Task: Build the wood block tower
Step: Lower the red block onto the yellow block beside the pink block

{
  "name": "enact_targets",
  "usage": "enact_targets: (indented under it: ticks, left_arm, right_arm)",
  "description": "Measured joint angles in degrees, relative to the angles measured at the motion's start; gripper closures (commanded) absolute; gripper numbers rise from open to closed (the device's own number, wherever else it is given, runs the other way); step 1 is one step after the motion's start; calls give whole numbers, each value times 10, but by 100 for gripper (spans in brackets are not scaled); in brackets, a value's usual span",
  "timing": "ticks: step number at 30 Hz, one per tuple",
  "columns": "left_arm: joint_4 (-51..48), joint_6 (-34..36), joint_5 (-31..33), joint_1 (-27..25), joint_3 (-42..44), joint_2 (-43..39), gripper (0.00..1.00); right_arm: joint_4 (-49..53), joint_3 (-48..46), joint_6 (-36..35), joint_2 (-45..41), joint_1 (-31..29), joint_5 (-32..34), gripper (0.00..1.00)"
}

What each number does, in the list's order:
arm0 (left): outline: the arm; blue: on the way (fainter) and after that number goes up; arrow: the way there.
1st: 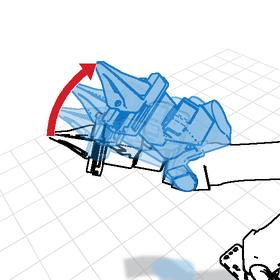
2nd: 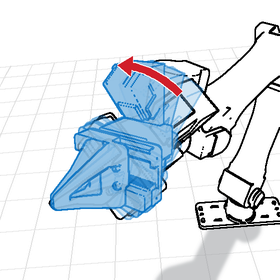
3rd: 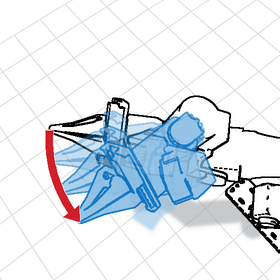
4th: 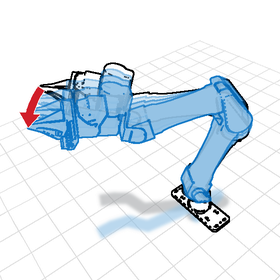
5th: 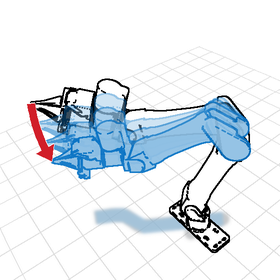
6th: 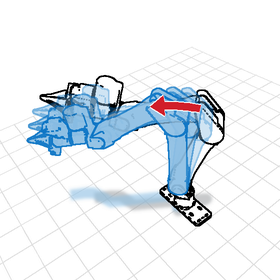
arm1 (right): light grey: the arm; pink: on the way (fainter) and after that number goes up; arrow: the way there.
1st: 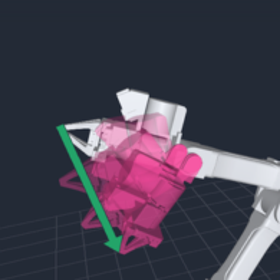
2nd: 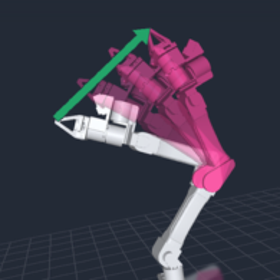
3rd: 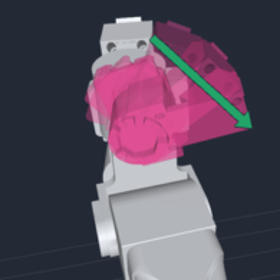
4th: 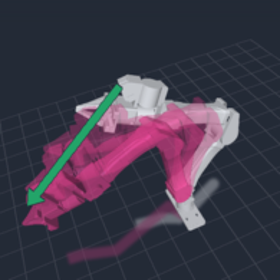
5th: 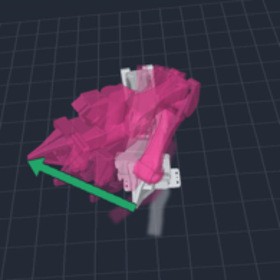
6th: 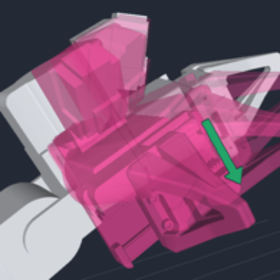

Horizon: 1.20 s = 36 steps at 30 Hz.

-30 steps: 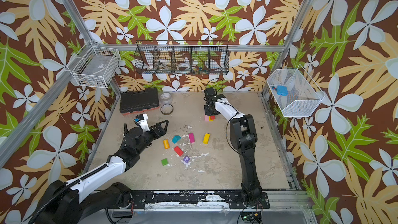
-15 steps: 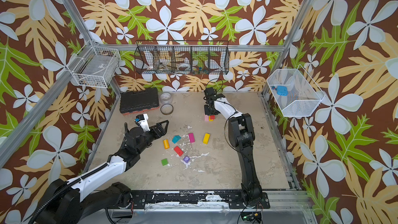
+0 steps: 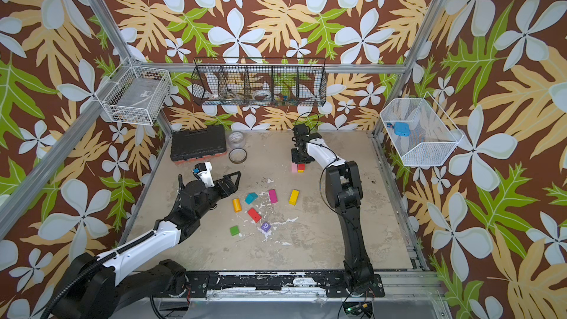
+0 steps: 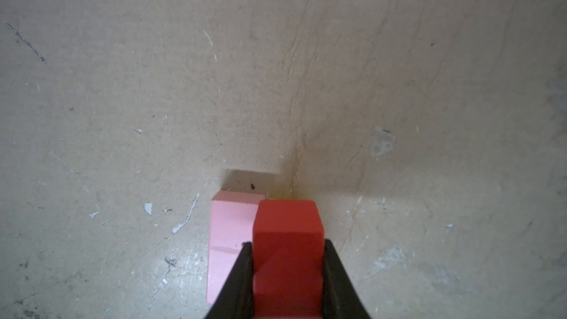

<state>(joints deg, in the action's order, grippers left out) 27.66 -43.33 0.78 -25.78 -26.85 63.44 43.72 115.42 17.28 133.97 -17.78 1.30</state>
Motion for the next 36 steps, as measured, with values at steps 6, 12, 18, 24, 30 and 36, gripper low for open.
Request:
enact_targets:
  ticks: [6,12,18,24,30,36]
  left_arm:
    - [0,0,0,0,-2,0,1]
    - [0,0,0,0,-2,0,1]
    - [0,0,0,0,-2,1,1]
    - [0,0,0,0,-2,2,1]
    - [0,0,0,0,-2,4,1]
    - [0,0,0,0,-2,5,1]
  right_arm:
    - [5,2,9,0,1,-9,93]
    - [11,5,18,2,1,-8,93]
    - [14,11,21,5,1,-9,93]
    - [14,12,22,7,1,-8,92]
    - [15,17,22,10,1,-8,86]
    - [14,17,23,10,1,-8,75]
